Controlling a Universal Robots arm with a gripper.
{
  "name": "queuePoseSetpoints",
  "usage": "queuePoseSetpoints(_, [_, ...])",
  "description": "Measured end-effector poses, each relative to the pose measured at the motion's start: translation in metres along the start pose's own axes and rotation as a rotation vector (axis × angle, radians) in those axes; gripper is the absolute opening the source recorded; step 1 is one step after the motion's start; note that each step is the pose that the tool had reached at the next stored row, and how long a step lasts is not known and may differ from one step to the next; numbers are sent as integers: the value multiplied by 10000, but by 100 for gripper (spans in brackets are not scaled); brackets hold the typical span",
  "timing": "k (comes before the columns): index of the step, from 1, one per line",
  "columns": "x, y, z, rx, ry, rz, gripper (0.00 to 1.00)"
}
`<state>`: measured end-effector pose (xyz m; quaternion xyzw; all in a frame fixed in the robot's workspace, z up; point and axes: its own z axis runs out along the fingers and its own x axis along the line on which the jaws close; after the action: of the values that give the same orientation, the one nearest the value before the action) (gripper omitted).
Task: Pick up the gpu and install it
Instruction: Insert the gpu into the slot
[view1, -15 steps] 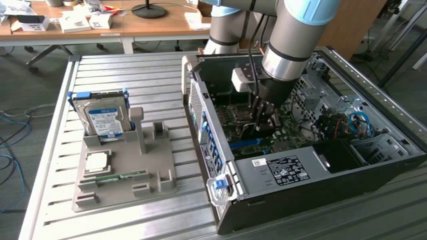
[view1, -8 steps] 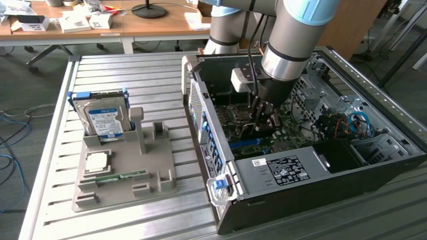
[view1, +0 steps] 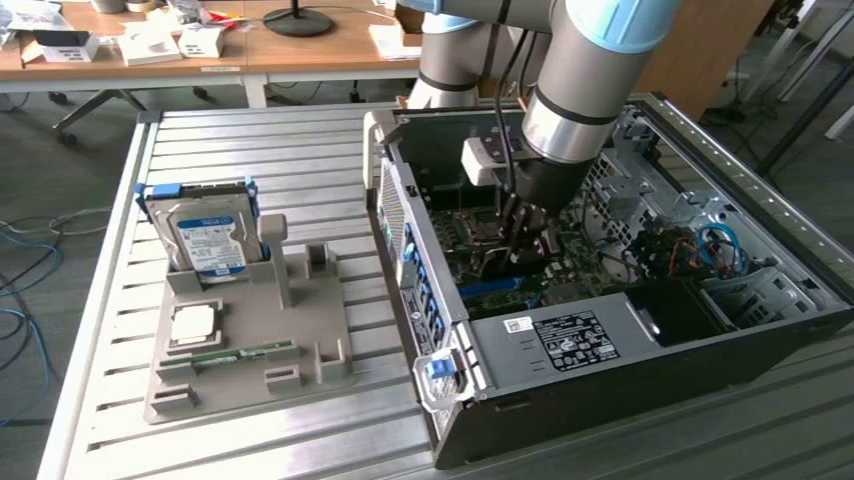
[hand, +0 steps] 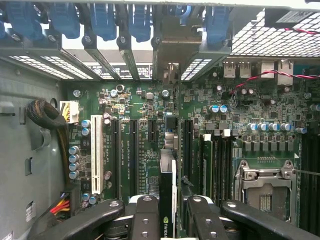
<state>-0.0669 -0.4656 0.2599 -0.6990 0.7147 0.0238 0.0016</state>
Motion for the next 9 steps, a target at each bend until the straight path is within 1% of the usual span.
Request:
queuePoseSetpoints(4, [-1, 0, 10, 3, -8, 0, 26])
queuePoseSetpoints(9, [0, 0, 18, 0, -1, 0, 26])
